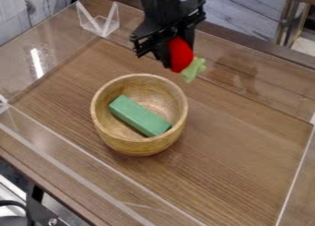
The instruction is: Move the red fruit to the left
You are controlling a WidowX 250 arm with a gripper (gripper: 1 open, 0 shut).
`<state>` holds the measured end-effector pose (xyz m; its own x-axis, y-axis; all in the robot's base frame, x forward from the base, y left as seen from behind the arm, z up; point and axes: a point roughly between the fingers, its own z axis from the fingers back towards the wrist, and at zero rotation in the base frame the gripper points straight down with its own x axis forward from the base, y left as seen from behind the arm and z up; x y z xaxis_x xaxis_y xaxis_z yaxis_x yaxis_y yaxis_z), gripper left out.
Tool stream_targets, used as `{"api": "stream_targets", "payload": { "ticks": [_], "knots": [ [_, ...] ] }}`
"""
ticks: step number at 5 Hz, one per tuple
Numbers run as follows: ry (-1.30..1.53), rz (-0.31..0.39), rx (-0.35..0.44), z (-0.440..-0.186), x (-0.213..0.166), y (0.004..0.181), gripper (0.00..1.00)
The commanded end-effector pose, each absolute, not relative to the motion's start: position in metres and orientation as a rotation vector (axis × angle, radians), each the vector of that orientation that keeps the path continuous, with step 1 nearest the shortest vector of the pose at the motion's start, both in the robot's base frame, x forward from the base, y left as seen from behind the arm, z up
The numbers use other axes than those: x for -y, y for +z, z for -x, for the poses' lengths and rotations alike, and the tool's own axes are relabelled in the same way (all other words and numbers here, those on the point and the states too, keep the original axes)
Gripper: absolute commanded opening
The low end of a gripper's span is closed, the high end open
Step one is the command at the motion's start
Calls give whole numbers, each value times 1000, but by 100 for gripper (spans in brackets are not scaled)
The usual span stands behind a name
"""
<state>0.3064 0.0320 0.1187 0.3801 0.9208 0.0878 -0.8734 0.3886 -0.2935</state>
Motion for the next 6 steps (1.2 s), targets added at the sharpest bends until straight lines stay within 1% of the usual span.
{"api": "stream_targets", "payload": {
  "ticks": [1, 3, 5, 6],
  "knots": [
    [1193, 237, 317, -303, -43, 136, 0],
    [1228, 245, 333, -302, -70, 115, 0],
    [1236, 254, 348, -317, -119, 118, 0],
    [1220, 256, 355, -316, -136, 117, 0]
  ]
}}
